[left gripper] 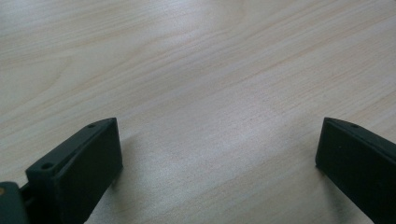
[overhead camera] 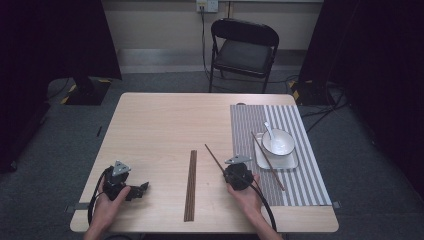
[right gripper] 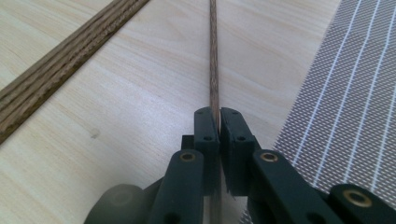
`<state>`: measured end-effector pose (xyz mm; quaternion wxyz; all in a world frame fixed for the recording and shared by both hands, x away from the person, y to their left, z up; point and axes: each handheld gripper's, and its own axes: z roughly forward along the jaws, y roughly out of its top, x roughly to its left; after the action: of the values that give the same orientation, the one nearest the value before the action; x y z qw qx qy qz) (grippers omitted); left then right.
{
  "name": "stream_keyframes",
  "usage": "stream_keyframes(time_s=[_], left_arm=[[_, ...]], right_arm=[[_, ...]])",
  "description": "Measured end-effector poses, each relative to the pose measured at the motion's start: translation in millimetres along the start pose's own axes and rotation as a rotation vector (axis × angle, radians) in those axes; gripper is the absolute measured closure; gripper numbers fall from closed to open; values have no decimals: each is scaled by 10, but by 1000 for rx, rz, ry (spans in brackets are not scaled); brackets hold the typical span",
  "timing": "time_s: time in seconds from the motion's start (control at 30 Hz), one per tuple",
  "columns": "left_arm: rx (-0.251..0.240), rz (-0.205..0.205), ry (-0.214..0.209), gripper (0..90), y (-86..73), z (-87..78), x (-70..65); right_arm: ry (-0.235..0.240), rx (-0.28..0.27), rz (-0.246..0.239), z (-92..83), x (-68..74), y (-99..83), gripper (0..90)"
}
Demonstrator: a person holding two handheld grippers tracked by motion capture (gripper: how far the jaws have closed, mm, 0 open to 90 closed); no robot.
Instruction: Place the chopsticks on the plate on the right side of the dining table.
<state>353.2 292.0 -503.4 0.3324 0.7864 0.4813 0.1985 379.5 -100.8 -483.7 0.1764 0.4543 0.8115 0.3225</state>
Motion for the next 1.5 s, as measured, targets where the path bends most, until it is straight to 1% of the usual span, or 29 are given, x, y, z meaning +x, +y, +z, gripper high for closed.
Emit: stream_keyframes(time_s=[0.2,0.27,0.37,0.5,0.67,0.77,0.83,1.0,1.1,1.17,1.4,1.5], left_arm=[[0,0,0,0,0,0,0],[0,0,0,0,0,0,0],[-7,-10,-2,0,3,10,-3],[-5,-4,0,0,5,9,0],[-5,-4,1,0,6,10,1],[-5,-4,1,0,6,11,0],[-5,-4,1,0,6,10,1],[-5,-4,0,0,7,11,2],[-5,-4,0,0,7,11,2],[-5,-4,0,0,7,11,2],[-4,-4,0,0,7,11,1],[-5,-4,0,0,7,11,1]], right_arm=[[5,-17,6,-118,-32,5,861],[4,-18,21,-158,-66,7,861],[-1,-30,35,-227,-145,12,861],[-22,-43,63,-308,-278,18,861],[-39,-34,85,-348,-414,-11,861],[-51,-41,99,-399,-517,-15,861],[-58,-40,120,-415,-582,-33,861],[-72,-39,137,-437,-703,-61,861],[-91,-47,149,-467,-763,-62,861],[-104,-44,151,-482,-798,-68,861],[-121,-41,176,-502,-897,-100,861],[-132,-38,176,-498,-925,-121,861]])
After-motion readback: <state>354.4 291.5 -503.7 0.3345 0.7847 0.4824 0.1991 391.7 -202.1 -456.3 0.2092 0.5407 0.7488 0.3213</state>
